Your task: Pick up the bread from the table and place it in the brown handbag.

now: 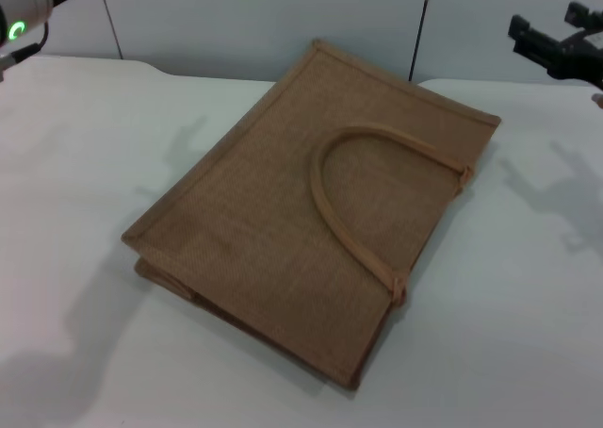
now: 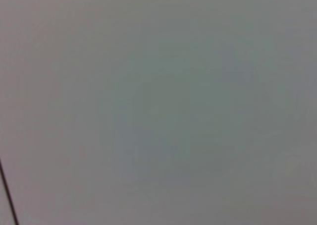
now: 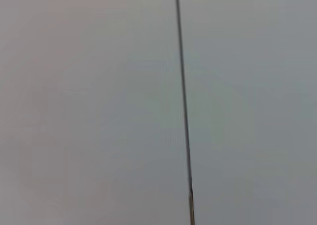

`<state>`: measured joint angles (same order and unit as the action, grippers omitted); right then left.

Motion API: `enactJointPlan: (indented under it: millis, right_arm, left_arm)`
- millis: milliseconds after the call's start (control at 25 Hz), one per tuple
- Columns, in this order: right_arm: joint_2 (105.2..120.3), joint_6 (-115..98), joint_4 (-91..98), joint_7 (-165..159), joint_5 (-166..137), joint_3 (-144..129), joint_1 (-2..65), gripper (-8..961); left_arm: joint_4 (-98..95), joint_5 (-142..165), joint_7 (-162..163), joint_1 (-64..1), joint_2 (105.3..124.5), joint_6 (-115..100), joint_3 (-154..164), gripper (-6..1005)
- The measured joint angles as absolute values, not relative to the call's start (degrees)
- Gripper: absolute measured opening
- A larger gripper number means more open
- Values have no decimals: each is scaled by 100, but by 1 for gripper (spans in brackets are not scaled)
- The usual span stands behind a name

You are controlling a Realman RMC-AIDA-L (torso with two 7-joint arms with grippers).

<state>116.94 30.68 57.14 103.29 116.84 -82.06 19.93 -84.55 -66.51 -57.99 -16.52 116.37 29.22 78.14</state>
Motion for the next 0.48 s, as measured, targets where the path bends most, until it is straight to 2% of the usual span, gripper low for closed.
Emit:
enactJointPlan:
  millis: [200, 480]
  right_arm:
    - [11684, 2938, 6005, 10684, 11635, -8251, 1959, 851]
    - [11676, 1573, 6670, 11283, 11038, -8662, 2041, 850]
  left_arm:
    - [-8350, -6832, -5985, -1606, 11637, 2879, 7811, 877]
    - [-8342, -6835, -6059, -1598, 11632, 2875, 7818, 876]
